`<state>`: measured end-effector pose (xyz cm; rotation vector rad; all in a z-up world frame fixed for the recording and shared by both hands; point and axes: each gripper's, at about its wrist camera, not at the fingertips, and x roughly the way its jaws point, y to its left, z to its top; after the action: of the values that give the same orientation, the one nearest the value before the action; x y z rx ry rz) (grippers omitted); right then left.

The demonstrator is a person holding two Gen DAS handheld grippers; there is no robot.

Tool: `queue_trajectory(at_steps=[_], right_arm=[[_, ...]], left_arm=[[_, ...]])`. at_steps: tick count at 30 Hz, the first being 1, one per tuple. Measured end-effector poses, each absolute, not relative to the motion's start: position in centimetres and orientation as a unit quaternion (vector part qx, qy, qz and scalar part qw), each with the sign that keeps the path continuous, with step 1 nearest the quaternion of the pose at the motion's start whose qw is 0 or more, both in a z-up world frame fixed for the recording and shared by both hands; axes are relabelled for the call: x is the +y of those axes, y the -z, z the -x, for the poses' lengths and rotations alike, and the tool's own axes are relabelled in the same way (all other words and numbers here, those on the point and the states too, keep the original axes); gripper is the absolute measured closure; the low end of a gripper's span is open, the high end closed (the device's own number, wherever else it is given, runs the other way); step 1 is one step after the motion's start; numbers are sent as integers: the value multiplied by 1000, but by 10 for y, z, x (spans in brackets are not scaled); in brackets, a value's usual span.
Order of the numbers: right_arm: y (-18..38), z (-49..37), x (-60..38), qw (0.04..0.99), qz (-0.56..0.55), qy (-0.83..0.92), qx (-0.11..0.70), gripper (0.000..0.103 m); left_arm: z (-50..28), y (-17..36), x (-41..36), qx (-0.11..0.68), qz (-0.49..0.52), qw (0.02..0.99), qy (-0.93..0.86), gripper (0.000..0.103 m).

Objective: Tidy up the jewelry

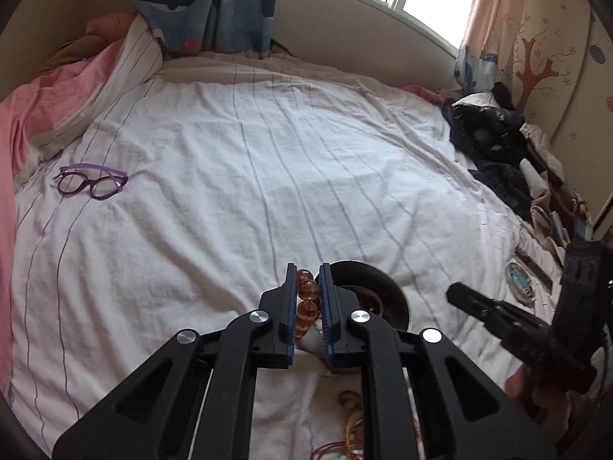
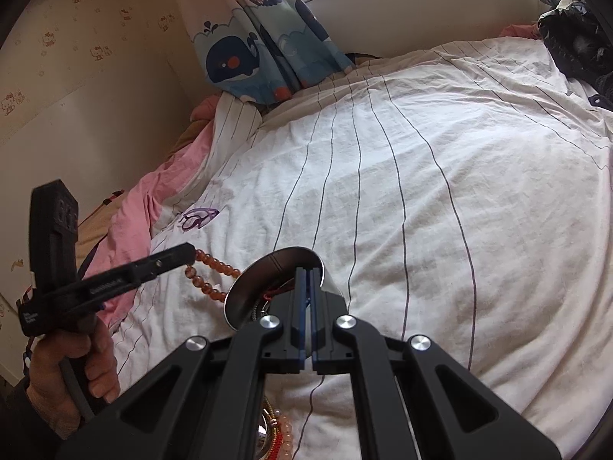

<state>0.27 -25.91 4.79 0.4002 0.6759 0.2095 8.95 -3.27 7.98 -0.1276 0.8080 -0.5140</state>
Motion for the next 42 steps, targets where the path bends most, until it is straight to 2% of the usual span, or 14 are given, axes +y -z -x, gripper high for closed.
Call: queue_trajectory(at_steps=[6,14,18,23,28,35,42], right_arm=[[-47,4,-264,918,-200,-98,328,101],[-44,3,-263,917,-200,-96,331,101],[-43,2,-262,917,-198,-95,333,101],[-40,2,-261,915,-198,-97,337,101],[-37,1,-259,913,-197,-99,343,101],[-36,3,-252,913,-188,-103,346,101],[-24,20,-245,908,-188,-104,361,100]], left_arm=[[-78,-93,-57,371,87,873,306,92],[-82,-66,-71,403,97,855,312,92],[-77,-78,-69,361,126,860,337,92],[-89,-73,-81,397,102,856,314,92],[-82,-55,-85,422,3,874,241,92],[-61,-54,-77,411,-75,889,189,75],[-41,-52,-68,409,-93,889,181,70]])
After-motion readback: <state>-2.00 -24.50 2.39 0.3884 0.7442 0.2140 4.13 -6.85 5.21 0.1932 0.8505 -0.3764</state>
